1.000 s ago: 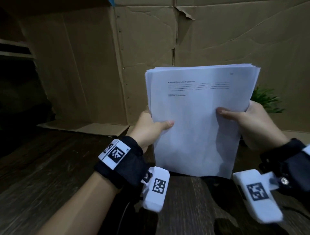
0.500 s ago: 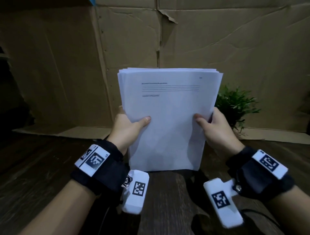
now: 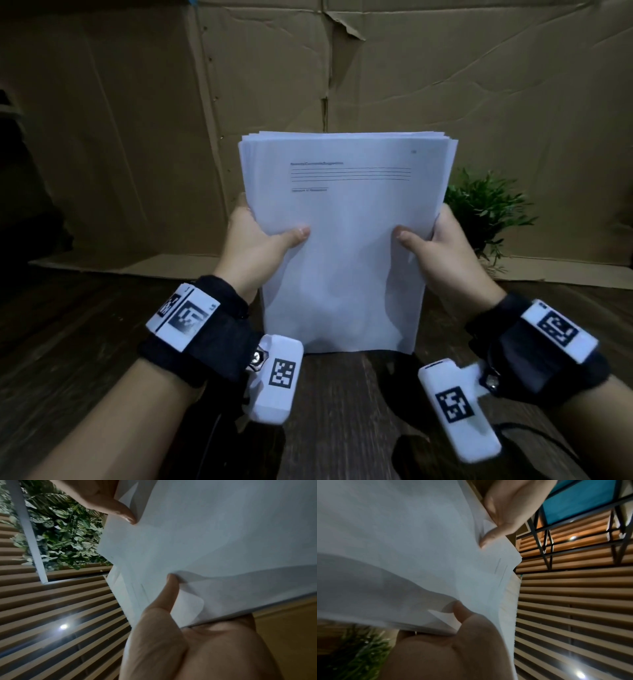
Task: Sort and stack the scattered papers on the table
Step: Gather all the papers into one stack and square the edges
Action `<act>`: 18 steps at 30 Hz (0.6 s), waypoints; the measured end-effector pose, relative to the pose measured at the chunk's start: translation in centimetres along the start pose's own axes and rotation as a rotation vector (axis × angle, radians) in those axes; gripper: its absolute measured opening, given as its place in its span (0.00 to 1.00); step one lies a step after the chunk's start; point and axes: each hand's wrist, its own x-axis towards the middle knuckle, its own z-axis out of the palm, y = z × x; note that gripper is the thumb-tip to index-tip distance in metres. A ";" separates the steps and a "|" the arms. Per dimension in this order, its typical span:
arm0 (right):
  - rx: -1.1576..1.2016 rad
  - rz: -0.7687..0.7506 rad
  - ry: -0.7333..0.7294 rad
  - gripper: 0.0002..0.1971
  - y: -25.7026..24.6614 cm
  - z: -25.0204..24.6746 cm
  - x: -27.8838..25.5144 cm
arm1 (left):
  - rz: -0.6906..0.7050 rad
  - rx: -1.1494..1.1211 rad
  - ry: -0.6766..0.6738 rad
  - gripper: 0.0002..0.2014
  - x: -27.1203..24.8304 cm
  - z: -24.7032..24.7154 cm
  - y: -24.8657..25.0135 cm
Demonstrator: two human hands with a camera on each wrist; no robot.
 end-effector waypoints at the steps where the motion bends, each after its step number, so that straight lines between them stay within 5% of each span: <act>1: 0.001 0.019 -0.002 0.19 0.4 0.0 0.1 | -0.027 -0.001 -0.022 0.36 0.0 0.0 -0.5; 6: -0.001 0.015 -0.011 0.19 1.5 0.4 0.0 | -0.036 0.049 -0.022 0.22 0.0 0.3 -2.0; 12: -0.073 -0.100 -0.034 0.22 1.3 0.1 -0.1 | 0.015 0.110 0.101 0.22 0.2 0.8 -2.6; 18: 0.262 0.185 -0.071 0.17 2.7 0.2 0.0 | -0.196 -0.060 -0.064 0.13 0.3 0.0 -3.0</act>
